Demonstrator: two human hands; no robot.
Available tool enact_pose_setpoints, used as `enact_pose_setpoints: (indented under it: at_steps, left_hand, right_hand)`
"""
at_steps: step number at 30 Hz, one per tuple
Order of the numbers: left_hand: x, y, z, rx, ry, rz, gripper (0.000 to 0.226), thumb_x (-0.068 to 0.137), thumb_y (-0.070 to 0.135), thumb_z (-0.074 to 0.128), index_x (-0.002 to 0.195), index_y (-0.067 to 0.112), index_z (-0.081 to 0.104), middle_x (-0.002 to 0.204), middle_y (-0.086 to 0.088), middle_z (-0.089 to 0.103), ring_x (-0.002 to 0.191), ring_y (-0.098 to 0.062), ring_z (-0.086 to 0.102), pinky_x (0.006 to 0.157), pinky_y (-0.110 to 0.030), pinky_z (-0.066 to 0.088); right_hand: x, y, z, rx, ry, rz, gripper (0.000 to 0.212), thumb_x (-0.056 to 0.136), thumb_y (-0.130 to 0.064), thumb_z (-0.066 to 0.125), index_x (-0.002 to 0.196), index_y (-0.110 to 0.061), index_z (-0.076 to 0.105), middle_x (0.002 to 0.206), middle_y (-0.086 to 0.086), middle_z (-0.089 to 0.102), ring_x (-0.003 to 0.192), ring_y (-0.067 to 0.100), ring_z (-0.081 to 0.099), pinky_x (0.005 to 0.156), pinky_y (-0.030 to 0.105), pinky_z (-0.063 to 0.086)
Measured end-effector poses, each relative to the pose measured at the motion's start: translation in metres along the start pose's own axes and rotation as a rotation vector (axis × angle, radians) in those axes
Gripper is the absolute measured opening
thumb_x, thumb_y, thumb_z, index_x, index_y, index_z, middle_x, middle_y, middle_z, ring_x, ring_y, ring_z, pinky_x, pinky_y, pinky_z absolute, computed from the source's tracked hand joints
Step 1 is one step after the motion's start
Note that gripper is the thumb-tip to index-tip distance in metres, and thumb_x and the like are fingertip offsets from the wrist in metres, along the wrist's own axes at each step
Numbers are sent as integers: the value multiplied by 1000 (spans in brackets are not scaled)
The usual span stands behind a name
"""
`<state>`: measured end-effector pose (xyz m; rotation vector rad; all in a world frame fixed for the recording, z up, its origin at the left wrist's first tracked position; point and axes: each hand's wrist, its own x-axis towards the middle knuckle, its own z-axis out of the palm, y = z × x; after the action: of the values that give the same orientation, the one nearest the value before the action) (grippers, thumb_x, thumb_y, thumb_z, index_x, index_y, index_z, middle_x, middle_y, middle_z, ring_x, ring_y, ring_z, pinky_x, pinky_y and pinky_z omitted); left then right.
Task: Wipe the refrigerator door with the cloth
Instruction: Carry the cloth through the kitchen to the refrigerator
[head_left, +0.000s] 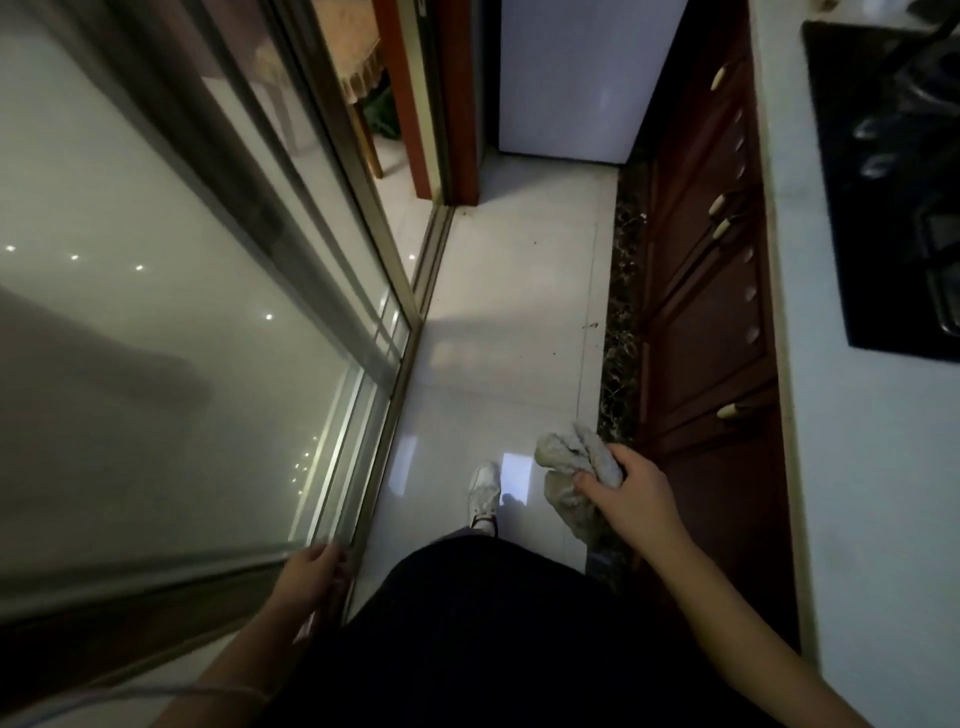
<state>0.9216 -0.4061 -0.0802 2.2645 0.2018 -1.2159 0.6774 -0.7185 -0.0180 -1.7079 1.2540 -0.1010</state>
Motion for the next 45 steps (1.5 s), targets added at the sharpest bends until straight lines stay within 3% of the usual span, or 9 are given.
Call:
enact_pose_setpoints:
  at_steps: [5, 12, 15, 20, 23, 27, 33, 37, 45]
  left_hand:
    - [50, 118, 1, 84, -94, 96, 29, 104, 18, 48, 85, 1, 63, 79, -20, 61, 60, -24, 53, 52, -24, 35]
    - [102, 301, 23, 168, -120, 314, 28, 101, 17, 50, 89, 2, 69, 81, -15, 69, 64, -25, 61, 51, -25, 43]
    - [122, 355, 35, 187, -147, 364, 26, 104, 14, 47, 93, -2, 64, 81, -17, 65, 65, -25, 58, 43, -12, 43]
    - [157, 415, 51, 169, -119, 297, 31, 104, 15, 47, 83, 2, 65, 78, -19, 64, 74, -29, 61, 44, -17, 41]
    - [166, 442, 56, 123, -80, 219, 33, 104, 11, 45, 76, 4, 60, 75, -19, 59, 64, -26, 54, 38, -12, 38]
    - [179, 482, 58, 67, -58, 142, 31, 103, 10, 48, 76, 2, 61, 69, -15, 57, 57, -23, 50, 49, -24, 39]
    - [221, 556, 60, 43, -10, 105, 32, 103, 20, 50, 83, 0, 66, 75, -17, 67, 60, -26, 58, 55, -25, 39]
    - [260, 634, 64, 88, -44, 139, 34, 104, 20, 48, 78, 8, 66, 77, -15, 69, 60, -25, 61, 55, -26, 41]
    - [340, 826, 70, 140, -119, 215, 29, 101, 19, 51, 92, -4, 66, 79, -15, 66, 61, -26, 58, 53, -24, 36]
  right_hand:
    - [68, -37, -24, 40, 89, 43, 17, 83, -26, 81, 94, -24, 70, 86, -10, 71, 83, 14, 68, 72, 33, 53]
    - [161, -79, -56, 86, 175, 84, 21, 84, -26, 81, 101, -18, 71, 88, -7, 71, 83, 10, 66, 71, 31, 51]
    - [207, -87, -70, 95, 164, 98, 22, 84, -28, 81, 102, -20, 71, 89, -7, 72, 85, 10, 67, 73, 31, 53]
    - [297, -109, -102, 105, 154, 96, 21, 83, -28, 81, 98, -17, 71, 88, -2, 73, 84, 17, 69, 76, 39, 56]
    - [351, -126, -124, 81, 130, 85, 22, 82, -29, 81, 98, -19, 71, 89, -2, 73, 84, 16, 69, 78, 39, 55]
    - [423, -157, -152, 19, 77, 41, 19, 82, -28, 82, 95, -20, 70, 88, -3, 73, 84, 19, 69, 77, 38, 54]
    - [522, -204, -178, 50, 40, 9, 18, 82, -27, 82, 93, -25, 69, 88, -8, 73, 84, 13, 69, 79, 39, 56]
    - [591, -233, -189, 48, 54, 15, 18, 83, -29, 81, 95, -22, 70, 89, -4, 74, 84, 16, 69, 79, 39, 56]
    - [695, -288, -220, 80, 190, 105, 16, 83, -28, 79, 93, -19, 69, 85, -4, 72, 81, 13, 68, 75, 37, 54]
